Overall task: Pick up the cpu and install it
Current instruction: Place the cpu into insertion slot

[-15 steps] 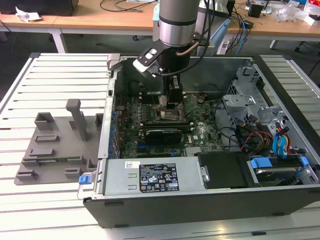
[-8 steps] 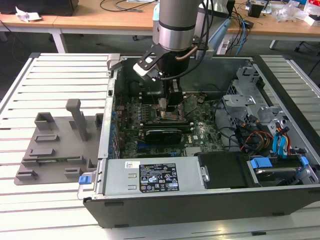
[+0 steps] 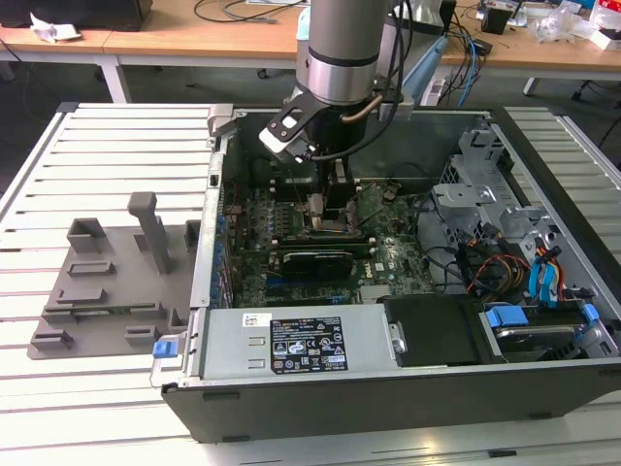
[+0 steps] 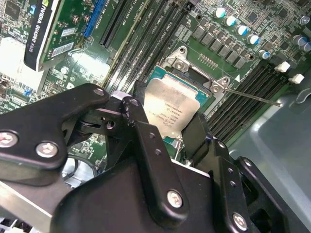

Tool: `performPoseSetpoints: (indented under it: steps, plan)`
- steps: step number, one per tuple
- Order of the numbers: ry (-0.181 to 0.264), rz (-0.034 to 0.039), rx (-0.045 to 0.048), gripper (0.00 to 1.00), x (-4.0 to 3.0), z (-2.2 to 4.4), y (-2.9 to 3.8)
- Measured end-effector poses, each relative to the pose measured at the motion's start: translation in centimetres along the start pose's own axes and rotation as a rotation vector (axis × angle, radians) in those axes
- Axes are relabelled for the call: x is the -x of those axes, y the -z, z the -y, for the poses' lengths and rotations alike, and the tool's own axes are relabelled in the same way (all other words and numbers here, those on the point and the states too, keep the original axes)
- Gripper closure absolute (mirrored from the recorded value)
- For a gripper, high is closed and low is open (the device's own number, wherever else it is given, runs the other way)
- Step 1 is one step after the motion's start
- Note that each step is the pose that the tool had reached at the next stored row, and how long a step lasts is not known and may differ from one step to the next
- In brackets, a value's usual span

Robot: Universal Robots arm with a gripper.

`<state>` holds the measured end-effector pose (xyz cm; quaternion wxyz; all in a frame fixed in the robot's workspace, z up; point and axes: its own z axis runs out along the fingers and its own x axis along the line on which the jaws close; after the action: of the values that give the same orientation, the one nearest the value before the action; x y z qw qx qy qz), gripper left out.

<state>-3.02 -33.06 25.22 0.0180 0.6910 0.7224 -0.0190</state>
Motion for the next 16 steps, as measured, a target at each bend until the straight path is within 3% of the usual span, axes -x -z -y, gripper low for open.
performPoseSetpoints:
  steps: [6, 16]
  plan:
    - [0.000, -0.0002, 0.0000, 0.45, -0.68, -0.55, -0.70]
    - [0.000, -0.0001, 0.0000, 0.45, -0.73, -1.00, -1.74]
